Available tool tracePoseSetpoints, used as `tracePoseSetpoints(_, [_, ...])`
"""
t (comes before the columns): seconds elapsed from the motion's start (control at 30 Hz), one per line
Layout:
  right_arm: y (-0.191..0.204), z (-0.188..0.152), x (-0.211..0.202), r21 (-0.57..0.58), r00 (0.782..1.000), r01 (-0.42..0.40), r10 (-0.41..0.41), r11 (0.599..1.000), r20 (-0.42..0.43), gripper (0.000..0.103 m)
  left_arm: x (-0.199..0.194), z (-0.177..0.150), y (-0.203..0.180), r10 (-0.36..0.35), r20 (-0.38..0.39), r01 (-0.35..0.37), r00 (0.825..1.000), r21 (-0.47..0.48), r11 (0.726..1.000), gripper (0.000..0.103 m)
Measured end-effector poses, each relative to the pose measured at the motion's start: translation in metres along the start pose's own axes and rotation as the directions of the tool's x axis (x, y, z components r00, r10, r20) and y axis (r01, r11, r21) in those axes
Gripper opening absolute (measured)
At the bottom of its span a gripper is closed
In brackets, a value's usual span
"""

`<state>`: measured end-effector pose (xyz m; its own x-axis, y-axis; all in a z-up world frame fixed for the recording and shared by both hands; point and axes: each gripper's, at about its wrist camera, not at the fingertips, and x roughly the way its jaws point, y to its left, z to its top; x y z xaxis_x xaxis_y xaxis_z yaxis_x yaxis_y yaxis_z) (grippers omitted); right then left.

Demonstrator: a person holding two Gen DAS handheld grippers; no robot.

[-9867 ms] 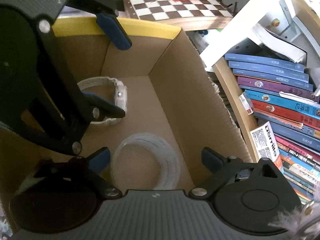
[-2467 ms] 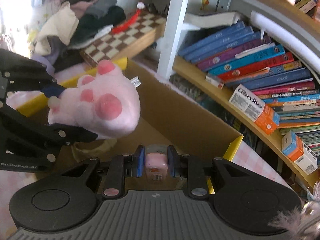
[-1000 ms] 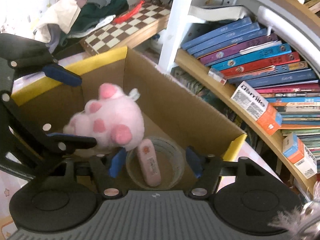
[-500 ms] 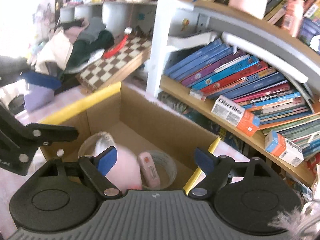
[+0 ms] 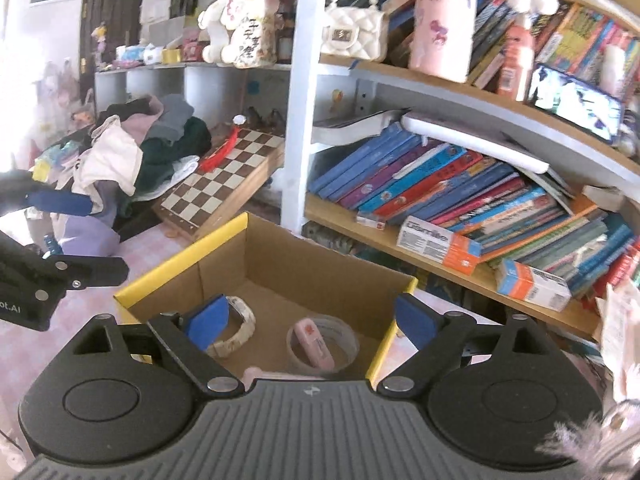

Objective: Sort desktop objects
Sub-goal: 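Withdraw both grippers from the box back toward the table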

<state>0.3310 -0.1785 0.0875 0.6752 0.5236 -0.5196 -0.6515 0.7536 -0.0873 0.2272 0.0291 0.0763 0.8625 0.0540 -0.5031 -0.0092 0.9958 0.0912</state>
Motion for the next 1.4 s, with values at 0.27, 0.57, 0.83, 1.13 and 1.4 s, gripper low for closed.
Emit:
tracePoseSetpoints(0.27, [0.029, -0.027, -0.033, 0.067, 0.995, 0.095, -0.095, 0.993, -0.003, 0.095, -0.038, -0.024, 0.02, -0.005, 0.01, 0.005, 1.0, -0.017, 1.0, 0.094])
tracePoseSetpoints(0.57, [0.068, -0.068, -0.07, 0.156, 0.982, 0.187, -0.187, 0.97, -0.013, 0.101, -0.073, -0.061, 0.034, -0.019, -0.018, 0.018, 1.0, -0.037, 0.999, 0.095])
tracePoseSetpoints(0.83, [0.099, -0.104, -0.089, 0.164, 0.974, 0.221, -0.209, 0.961, -0.09, 0.103, -0.091, -0.093, 0.039, -0.039, -0.067, 0.036, 0.997, -0.043, 0.998, 0.095])
tracePoseSetpoints(1.13, [0.126, -0.129, -0.097, 0.175, 0.967, 0.239, -0.217, 0.955, -0.136, 0.103, -0.1, -0.121, 0.036, -0.058, -0.115, 0.053, 0.992, -0.043, 0.998, 0.095])
tracePoseSetpoints(1.4, [0.153, -0.149, -0.095, 0.111, 0.957, 0.253, -0.232, 0.961, -0.175, 0.103, -0.101, -0.14, 0.026, -0.079, -0.157, 0.077, 0.984, -0.02, 0.997, 0.095])
